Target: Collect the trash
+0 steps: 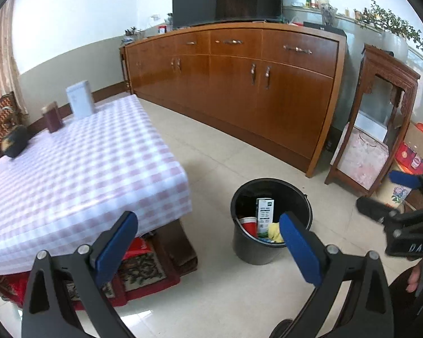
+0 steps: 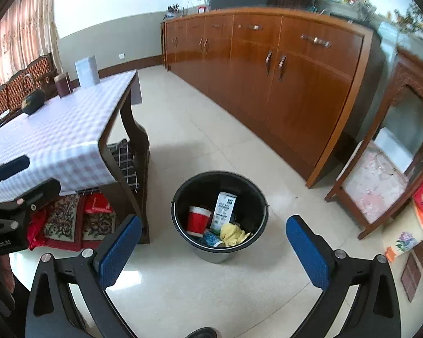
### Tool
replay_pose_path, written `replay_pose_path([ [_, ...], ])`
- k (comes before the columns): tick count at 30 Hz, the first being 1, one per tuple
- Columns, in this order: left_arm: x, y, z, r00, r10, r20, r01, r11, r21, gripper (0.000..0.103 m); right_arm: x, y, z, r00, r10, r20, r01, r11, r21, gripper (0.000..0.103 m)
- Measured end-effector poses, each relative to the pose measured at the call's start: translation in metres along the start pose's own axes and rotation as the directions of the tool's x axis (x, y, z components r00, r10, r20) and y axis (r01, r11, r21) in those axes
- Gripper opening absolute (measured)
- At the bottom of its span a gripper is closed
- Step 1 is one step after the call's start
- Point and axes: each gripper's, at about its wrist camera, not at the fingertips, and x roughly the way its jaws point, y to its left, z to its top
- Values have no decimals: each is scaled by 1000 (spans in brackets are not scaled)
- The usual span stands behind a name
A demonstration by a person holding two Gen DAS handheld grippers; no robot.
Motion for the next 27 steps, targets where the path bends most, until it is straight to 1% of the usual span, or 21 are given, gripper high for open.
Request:
replay_pose_path([
  [2,-13,2,-3,1000,7,1,-7,1000,-7,101,-15,4,0,1000,-1,11,1,1000,7,103],
  [7,-46,6,-5,999,15,34,-14,1000,-10,101,-48,17,-3,999,-6,39,6,1000,13,103],
  [10,-58,11,-4,999,31,27,-30,999,-18,101,-65,26,-3,998,-6,64,6,1000,-6,103],
  [13,-72,15,-5,999,30,41,-29,999,-39,101,-82,34,-3,996,-6,87,8,1000,-22,103],
  [17,-100,13,-5,995,45,89,-40,998,-55,101,-108,40,-2,992,-1,126,5,1000,-29,103],
  [20,-118,12,-4,992,40,120,-31,996,-78,101,-126,45,-4,988,0,155,5,1000,-29,103],
  [24,-145,6,-7,986,50,162,-39,997,-67,102,-151,51,-8,982,5,191,1,999,-33,103],
  [27,-158,8,-9,981,51,189,-38,997,-70,102,-165,52,-12,977,1,215,8,999,-39,103],
])
